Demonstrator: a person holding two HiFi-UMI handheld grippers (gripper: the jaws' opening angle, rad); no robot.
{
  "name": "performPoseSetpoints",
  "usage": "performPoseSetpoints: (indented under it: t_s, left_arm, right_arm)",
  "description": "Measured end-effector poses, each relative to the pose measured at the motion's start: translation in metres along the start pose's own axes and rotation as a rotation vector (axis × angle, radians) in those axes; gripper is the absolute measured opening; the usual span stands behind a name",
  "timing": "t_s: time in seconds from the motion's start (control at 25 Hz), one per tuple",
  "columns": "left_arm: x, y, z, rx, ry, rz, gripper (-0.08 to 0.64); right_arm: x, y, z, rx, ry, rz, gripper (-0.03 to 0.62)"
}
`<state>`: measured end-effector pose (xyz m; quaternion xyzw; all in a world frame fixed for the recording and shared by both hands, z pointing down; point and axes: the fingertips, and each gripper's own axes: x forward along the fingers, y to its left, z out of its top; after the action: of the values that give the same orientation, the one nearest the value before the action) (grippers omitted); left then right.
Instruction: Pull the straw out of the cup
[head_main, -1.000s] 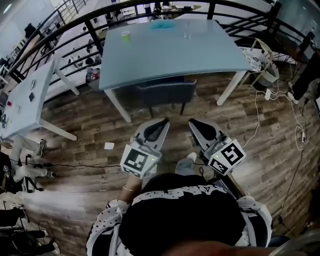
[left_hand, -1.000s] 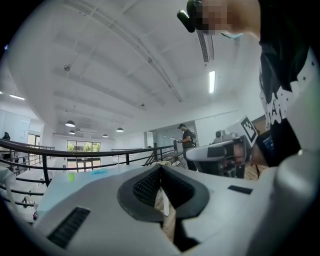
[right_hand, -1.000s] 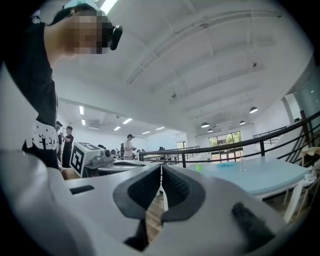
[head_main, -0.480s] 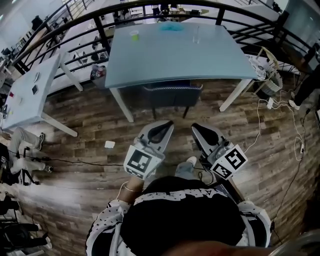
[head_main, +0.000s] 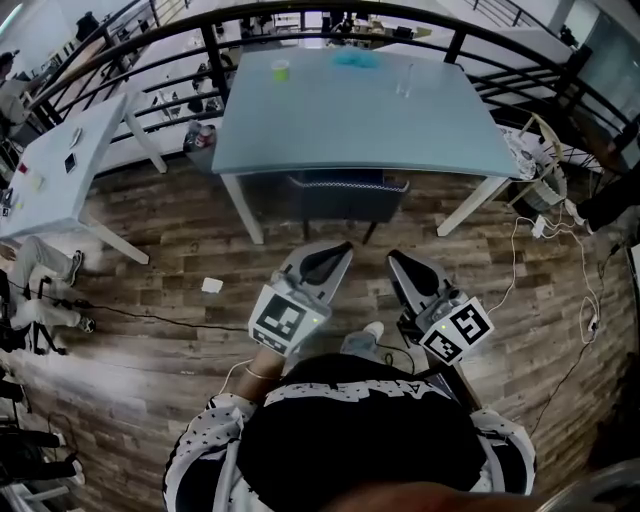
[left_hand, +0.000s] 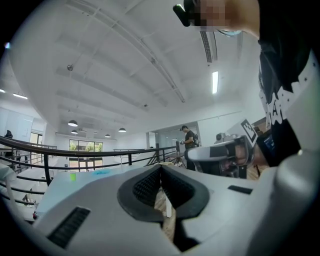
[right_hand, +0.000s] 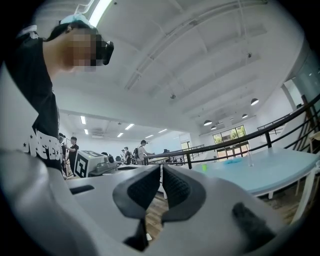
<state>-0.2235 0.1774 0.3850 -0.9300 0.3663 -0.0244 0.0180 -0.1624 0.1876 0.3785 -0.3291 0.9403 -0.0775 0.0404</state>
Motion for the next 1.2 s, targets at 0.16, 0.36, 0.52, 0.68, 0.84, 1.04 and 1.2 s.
performPoseSetpoints:
  t_s: [0.16, 0.36, 0.52, 0.68, 0.84, 1.04, 1.2]
  left_arm:
    - [0.014, 0.007, 0.002, 0.005, 0.007, -0.001, 0.011]
    - [0.037, 0.006, 0.003, 0.012, 0.010, -0.027, 0.011]
    - [0.056, 0.007, 0.003, 0.009, 0.015, -0.042, 0.011]
    - [0.074, 0.009, 0.003, 0.008, 0.018, -0.050, 0.011]
    - [0.095, 0.011, 0.002, 0.006, 0.026, -0.070, 0.011]
    - [0.120, 0.012, 0.001, 0.002, 0.037, -0.094, 0.011]
    - [0.135, 0.014, 0.001, -0.001, 0.043, -0.110, 0.011]
  right_arm:
    - [0.003, -0.015, 0.006, 0.007, -0.008, -0.002, 0.028]
    - [-0.001, -0.037, 0.006, 0.029, -0.009, -0.019, 0.028]
    - [-0.003, -0.056, 0.010, 0.040, -0.020, -0.036, 0.028]
    - [-0.007, -0.071, 0.010, 0.052, -0.026, -0.048, 0.028]
    - [-0.010, -0.093, 0.010, 0.064, -0.030, -0.078, 0.028]
    - [-0.015, -0.122, 0.011, 0.092, -0.037, -0.134, 0.028]
    - [-0.014, -0.135, 0.014, 0.099, -0.043, -0.139, 0.028]
